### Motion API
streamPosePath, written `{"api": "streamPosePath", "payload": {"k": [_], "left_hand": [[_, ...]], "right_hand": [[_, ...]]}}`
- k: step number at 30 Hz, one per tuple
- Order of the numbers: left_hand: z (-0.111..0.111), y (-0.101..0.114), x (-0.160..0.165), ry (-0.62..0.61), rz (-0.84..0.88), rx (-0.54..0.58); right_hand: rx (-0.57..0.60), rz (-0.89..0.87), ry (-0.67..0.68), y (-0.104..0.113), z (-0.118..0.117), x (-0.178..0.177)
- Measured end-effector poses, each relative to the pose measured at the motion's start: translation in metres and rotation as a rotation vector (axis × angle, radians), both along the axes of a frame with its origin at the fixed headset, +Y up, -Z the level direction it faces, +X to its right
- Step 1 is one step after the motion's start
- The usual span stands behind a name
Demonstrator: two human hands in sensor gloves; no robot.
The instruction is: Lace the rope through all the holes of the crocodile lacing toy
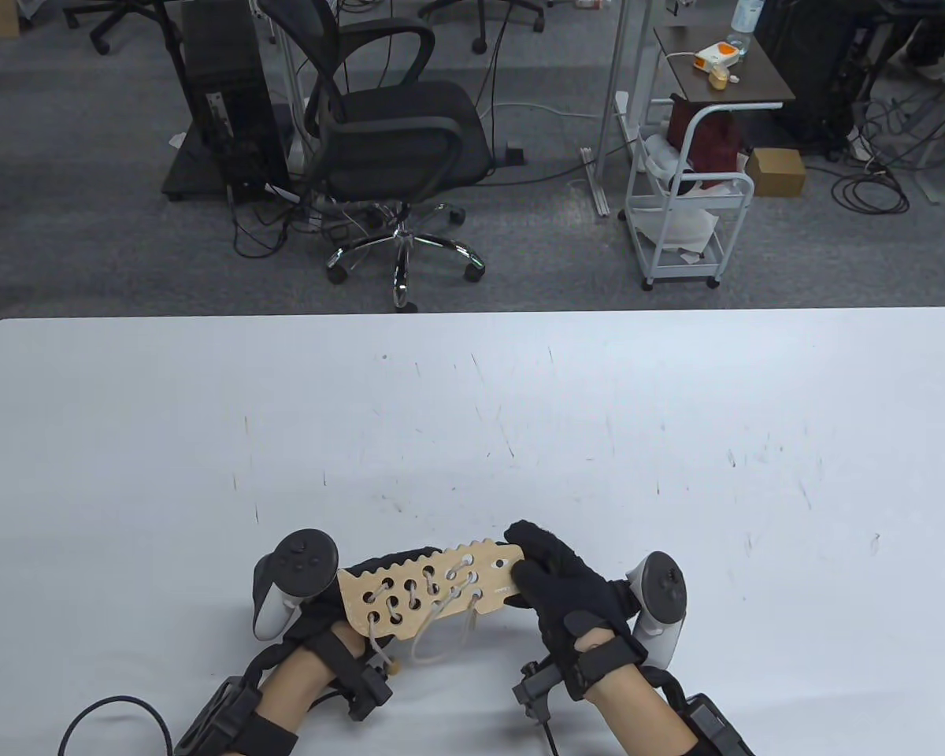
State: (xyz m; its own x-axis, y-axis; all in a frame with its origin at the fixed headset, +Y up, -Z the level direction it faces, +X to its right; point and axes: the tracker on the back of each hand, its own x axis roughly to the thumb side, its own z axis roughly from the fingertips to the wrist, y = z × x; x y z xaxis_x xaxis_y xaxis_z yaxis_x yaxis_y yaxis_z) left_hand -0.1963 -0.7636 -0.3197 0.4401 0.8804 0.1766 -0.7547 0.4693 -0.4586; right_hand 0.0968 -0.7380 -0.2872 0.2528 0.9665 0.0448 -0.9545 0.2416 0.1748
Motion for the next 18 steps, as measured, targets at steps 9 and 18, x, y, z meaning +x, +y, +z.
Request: {"api": "streamPosePath", "payload": {"k": [9, 18], "left_hand": [[0.011, 0.001, 0.021, -0.155, 0.103, -0.066], [0.017, 0.003, 0.030, -0.201, 0.131, -0.068]], "right_hand": [[-0.022, -0.064, 0.051, -0.001, 0.003, -0.008], [-0.022, -0.089, 0.079, 0.001, 0.007, -0.014]]}}
